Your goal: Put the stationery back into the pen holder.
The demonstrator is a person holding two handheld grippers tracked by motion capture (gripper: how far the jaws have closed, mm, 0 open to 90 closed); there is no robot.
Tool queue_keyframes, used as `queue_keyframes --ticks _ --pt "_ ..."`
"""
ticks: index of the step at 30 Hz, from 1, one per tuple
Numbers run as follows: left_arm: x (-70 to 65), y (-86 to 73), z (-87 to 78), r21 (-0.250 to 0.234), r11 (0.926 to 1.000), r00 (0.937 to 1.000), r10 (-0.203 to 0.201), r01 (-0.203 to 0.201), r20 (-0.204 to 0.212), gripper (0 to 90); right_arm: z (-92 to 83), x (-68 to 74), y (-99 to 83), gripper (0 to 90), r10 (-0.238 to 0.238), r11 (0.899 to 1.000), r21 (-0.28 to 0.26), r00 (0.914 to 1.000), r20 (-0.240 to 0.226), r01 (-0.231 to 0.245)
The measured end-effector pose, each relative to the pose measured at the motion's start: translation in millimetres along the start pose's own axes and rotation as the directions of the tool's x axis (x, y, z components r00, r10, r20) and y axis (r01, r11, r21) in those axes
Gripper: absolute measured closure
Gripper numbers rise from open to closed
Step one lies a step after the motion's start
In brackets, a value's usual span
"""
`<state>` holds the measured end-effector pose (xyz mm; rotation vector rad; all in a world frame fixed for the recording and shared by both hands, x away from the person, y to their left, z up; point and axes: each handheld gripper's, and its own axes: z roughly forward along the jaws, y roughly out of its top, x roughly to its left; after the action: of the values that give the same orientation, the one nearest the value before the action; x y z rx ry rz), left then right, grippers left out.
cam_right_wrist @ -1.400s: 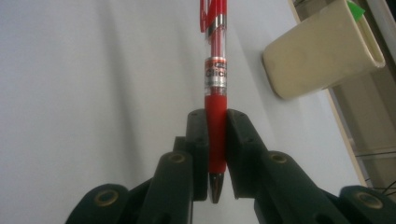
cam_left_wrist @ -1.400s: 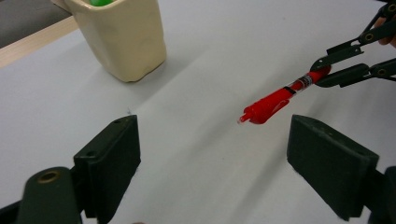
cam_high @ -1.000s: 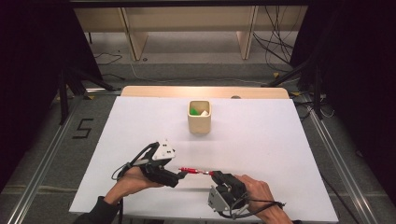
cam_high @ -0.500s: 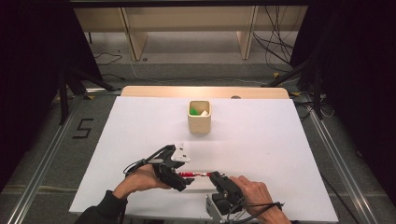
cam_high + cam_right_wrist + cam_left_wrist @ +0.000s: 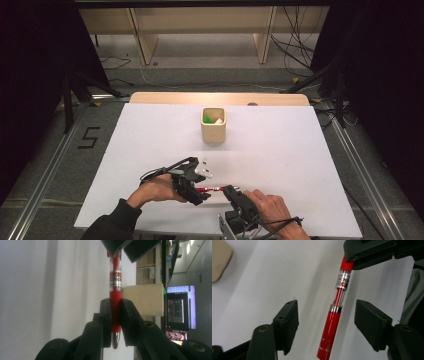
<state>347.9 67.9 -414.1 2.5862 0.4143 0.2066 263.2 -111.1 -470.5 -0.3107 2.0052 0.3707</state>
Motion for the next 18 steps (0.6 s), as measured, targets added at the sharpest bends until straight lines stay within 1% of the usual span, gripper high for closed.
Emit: queue_keyframes --ticks 2,4,6,8,10,11,14,16,17,18 --pt "-0.1 2.5 1.0 0.007 0.9999 0.9998 0.015 -0.015 0.013 40.0 -0.2 0.4 0.3 80.7 -0.005 1.000 0.000 1.0000 0.001 0.005" --pt "0.5 4.8 2.0 0.024 0.9992 0.9992 0.030 -0.031 0.026 44.0 -0.4 0.7 0.8 80.7 -0.017 1.000 0.004 0.9998 0.007 0.017" --pt "0.6 7.0 2.8 0.034 0.9987 0.9987 0.037 -0.038 0.036 47.3 -0.1 1.3 0.8 80.7 -0.017 1.000 -0.001 0.9999 0.003 0.017" --pt "0.0 9.0 2.8 0.043 0.9975 0.9977 0.053 -0.055 0.041 51.5 -0.1 1.8 0.9 80.7 -0.021 1.000 0.001 0.9998 -0.001 0.021" --pt "-1.9 10.8 3.8 0.051 0.9966 0.9968 0.062 -0.065 0.050 53.1 -0.7 2.3 1.4 80.7 -0.014 1.000 -0.002 0.9999 -0.006 0.014" --pt "-2.5 11.5 4.5 0.056 0.9960 0.9963 0.067 -0.070 0.053 54.0 -0.8 1.8 1.5 80.7 -0.024 1.000 -0.005 0.9997 -0.004 0.024" --pt "-2.4 13.9 7.3 0.075 0.9937 0.9947 0.078 -0.083 0.067 57.5 -0.6 1.5 1.9 80.7 -0.036 0.999 -0.010 0.9993 -0.001 0.036" --pt "-2.6 15.1 10.0 0.093 0.9914 0.9937 0.086 -0.092 0.072 59.2 -0.7 2.1 1.8 80.7 -0.030 1.000 -0.009 0.9995 -0.006 0.030" --pt "-2.5 15.7 11.0 0.102 0.9907 0.9939 0.083 -0.090 0.072 60.1 -1.0 1.8 2.0 80.7 -0.033 0.999 -0.006 0.9994 -0.007 0.033" --pt "-2.0 16.1 11.7 0.099 0.9913 0.9941 0.079 -0.086 0.075 61.8 -0.7 2.1 1.9 80.7 -0.032 0.999 -0.012 0.9995 -0.005 0.032"
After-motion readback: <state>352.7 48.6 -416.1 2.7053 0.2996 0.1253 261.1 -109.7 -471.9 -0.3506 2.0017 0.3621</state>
